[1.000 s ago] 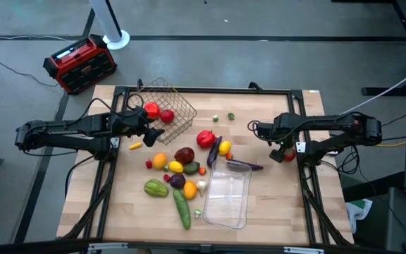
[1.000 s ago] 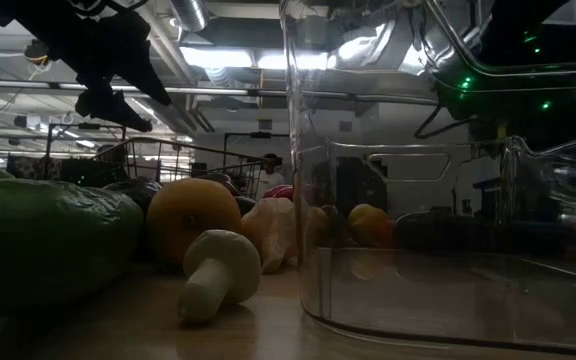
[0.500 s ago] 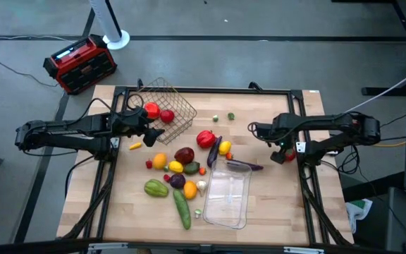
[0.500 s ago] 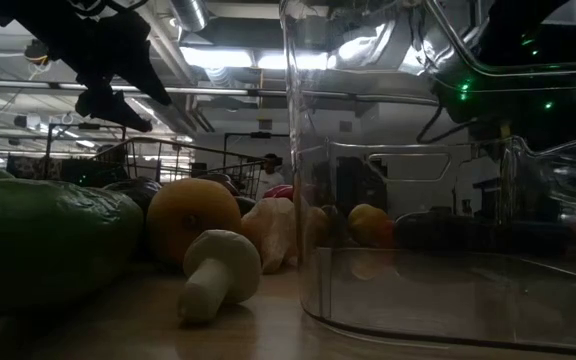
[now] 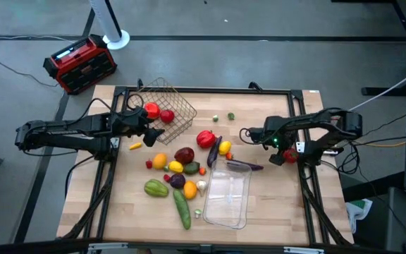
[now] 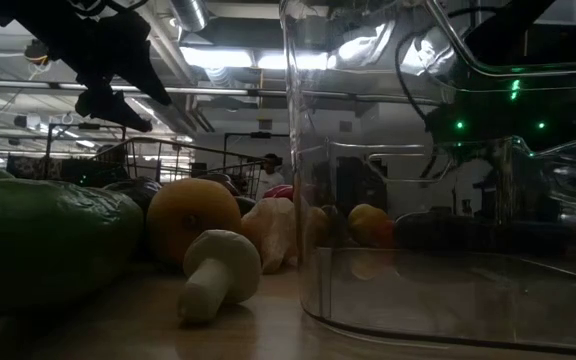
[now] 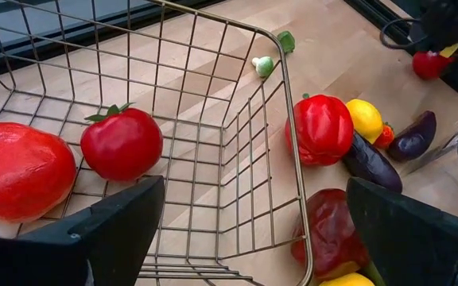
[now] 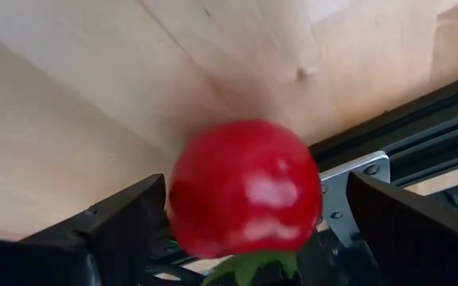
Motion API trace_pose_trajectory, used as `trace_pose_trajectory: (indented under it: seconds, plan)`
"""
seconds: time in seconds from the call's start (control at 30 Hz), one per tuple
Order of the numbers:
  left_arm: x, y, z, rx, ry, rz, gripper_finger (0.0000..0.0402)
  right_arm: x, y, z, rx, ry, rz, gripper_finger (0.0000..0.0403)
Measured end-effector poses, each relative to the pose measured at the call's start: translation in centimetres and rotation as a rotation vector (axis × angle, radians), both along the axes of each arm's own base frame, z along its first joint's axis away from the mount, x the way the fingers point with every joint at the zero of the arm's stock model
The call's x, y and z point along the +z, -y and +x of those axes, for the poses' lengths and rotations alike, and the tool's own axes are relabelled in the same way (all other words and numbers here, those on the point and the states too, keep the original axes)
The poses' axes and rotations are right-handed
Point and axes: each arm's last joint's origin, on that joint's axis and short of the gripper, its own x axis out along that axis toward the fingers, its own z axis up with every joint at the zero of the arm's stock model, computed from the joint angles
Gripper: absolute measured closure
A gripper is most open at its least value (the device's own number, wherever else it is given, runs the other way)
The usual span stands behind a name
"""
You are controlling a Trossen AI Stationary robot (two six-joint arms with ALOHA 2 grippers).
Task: Sort produce into baskets
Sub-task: Put the large red tomato into the wire basket
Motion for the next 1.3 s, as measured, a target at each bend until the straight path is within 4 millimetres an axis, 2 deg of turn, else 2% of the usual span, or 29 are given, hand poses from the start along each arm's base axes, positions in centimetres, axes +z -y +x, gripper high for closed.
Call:
trace_pose_trajectory:
  seconds: [0.13, 0.47, 0.57, 0.73, 1.03, 1.3]
  plan:
    - [0.0, 0.0, 0.0, 0.000, 0.000, 0.000, 0.0013, -0.5, 0.0, 0.1, 0.000, -0.028, 0.007, 0.0037]
    - [0.0, 0.0, 0.0, 0.000, 0.000, 0.000, 0.0013, -0.8, 0.1, 0.3, 0.017, -0.039, 0.020, 0.0146]
    - [0.0, 0.0, 0.0, 0.000, 0.000, 0.000, 0.0013, -0.8, 0.1, 0.3, 0.017, -0.037, 0.019, 0.0160]
    - [0.0, 0.0, 0.0, 0.000, 0.000, 0.000, 0.0013, -0.4, 0.2, 0.6, 0.017, -0.029, 0.017, 0.0160]
    - [0.0, 0.0, 0.0, 0.000, -0.001, 0.000, 0.0013, 2.2, 0.9, 3.6, 0.022, 0.116, -0.017, 0.0163]
    - [0.0, 0.0, 0.0, 0.000, -0.001, 0.000, 0.0013, 6.8, 2.0, 7.2, 0.043, 0.325, -0.119, 0.0162]
